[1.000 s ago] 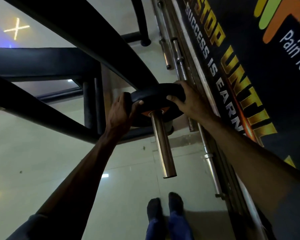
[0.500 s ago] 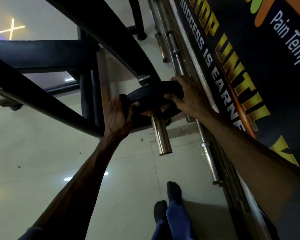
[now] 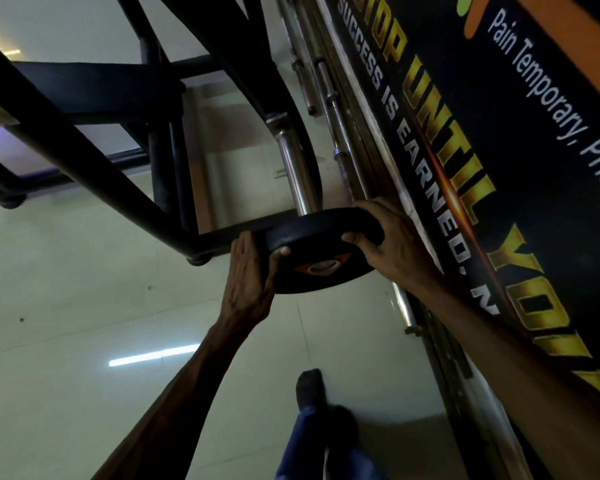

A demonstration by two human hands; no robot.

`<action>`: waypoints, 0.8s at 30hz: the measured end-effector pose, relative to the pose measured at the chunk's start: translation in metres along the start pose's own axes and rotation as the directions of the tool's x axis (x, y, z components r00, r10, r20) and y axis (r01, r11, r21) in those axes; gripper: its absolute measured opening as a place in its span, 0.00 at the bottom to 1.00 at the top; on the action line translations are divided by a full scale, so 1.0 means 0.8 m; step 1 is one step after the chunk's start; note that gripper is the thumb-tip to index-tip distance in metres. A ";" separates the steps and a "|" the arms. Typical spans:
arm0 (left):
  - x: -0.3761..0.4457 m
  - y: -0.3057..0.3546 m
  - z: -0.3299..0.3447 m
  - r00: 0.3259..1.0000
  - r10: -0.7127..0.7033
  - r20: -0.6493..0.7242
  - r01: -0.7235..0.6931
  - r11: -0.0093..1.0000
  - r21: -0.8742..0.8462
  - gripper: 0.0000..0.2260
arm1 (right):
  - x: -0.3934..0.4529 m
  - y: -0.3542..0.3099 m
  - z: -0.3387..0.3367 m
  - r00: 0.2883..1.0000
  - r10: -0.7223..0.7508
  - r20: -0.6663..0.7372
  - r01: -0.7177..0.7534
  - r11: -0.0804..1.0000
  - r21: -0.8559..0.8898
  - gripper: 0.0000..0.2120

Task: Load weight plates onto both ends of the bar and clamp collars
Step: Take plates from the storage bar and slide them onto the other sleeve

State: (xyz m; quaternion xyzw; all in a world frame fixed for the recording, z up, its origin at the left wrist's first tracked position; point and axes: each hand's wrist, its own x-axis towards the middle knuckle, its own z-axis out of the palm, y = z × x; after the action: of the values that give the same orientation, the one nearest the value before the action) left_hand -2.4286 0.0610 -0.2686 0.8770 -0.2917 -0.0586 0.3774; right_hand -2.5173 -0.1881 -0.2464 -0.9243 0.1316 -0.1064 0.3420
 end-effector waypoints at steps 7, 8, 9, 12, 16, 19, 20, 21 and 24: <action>-0.098 0.023 -0.026 0.999 -0.043 0.028 0.044 0.999 -0.029 0.21 | -0.104 -0.034 0.010 0.998 0.069 0.002 -0.069 0.995 0.070 0.26; -0.118 0.028 -0.037 0.998 -0.057 0.015 0.058 0.998 -0.028 0.21 | -0.119 -0.050 0.009 0.998 0.067 0.002 -0.067 0.995 0.078 0.27; -0.136 0.033 -0.049 0.997 -0.074 0.001 0.074 0.997 -0.023 0.21 | -0.133 -0.065 0.008 0.998 0.059 -0.002 -0.059 0.995 0.082 0.28; -0.188 0.057 -0.097 0.992 -0.110 -0.064 0.109 0.994 -0.019 0.20 | -0.169 -0.121 -0.004 1.000 0.014 -0.027 -0.011 0.993 0.118 0.29; -0.247 0.091 -0.173 0.973 -0.114 -0.201 0.118 0.993 0.012 0.19 | -0.200 -0.197 -0.021 0.995 -0.077 -0.063 0.085 0.987 0.137 0.28; -0.277 0.114 -0.233 0.946 -0.092 -0.311 0.116 0.992 0.057 0.18 | -0.209 -0.259 -0.035 0.975 -0.191 -0.111 0.209 0.960 0.187 0.26; -0.287 0.122 -0.254 0.933 -0.083 -0.349 0.116 0.990 0.074 0.17 | -0.211 -0.282 -0.039 0.966 -0.224 -0.133 0.247 0.950 0.193 0.26; -0.294 0.128 -0.271 0.922 -0.074 -0.381 0.114 0.990 0.085 0.17 | -0.211 -0.301 -0.043 0.958 -0.243 -0.150 0.270 0.943 0.197 0.26; -0.317 0.142 -0.332 0.875 -0.059 -0.480 0.120 0.988 0.096 0.18 | -0.211 -0.368 -0.050 0.938 -0.302 -0.172 0.335 0.917 0.215 0.28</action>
State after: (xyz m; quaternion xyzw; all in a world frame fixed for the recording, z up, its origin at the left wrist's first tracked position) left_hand -2.6048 0.3066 -0.0315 0.8985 -0.1522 0.1592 0.3796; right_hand -2.6380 0.0564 -0.0404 -0.8755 -0.0120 -0.2383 0.4201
